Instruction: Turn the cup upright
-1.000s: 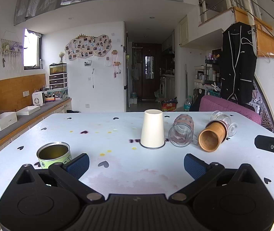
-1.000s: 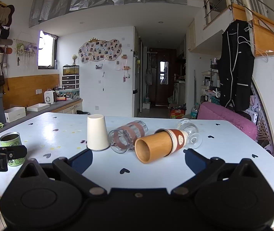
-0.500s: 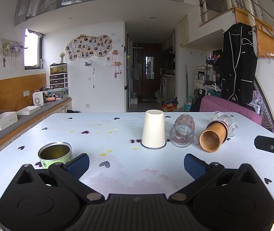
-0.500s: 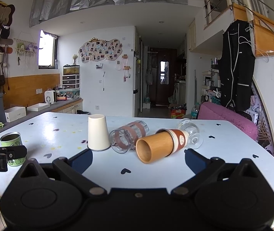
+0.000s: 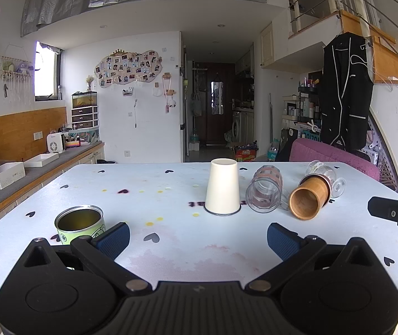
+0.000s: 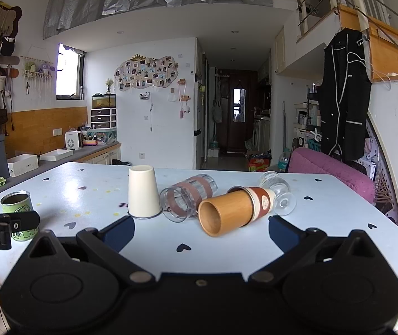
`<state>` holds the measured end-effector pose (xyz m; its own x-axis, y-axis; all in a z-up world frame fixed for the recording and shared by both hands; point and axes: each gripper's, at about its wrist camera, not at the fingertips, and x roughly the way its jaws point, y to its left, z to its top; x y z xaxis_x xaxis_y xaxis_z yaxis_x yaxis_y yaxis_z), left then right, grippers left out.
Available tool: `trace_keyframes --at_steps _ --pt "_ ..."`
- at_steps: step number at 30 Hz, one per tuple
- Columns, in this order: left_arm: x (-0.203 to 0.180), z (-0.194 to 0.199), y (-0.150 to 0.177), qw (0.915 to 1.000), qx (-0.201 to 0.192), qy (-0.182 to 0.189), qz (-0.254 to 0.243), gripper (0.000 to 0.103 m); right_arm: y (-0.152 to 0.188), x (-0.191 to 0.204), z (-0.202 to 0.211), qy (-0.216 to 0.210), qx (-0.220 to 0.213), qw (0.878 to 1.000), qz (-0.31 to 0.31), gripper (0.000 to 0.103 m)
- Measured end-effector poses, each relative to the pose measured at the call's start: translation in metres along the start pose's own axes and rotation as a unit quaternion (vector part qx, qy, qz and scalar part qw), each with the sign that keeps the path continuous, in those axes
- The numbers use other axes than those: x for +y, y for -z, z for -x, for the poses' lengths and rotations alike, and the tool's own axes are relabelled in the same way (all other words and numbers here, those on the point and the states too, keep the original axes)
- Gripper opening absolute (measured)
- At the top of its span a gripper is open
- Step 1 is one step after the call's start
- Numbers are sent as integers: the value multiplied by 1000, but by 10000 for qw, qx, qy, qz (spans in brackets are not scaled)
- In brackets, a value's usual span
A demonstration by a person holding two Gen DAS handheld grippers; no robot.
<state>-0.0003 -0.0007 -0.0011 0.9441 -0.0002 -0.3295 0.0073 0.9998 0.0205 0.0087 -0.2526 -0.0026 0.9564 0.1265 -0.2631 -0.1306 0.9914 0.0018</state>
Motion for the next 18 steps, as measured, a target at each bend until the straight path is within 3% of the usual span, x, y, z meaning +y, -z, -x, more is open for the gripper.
trace_keyframes --at_steps 18 --pt "0 0 0 10000 0 0 -3 103 1 1 2 -1 5 10000 5 103"
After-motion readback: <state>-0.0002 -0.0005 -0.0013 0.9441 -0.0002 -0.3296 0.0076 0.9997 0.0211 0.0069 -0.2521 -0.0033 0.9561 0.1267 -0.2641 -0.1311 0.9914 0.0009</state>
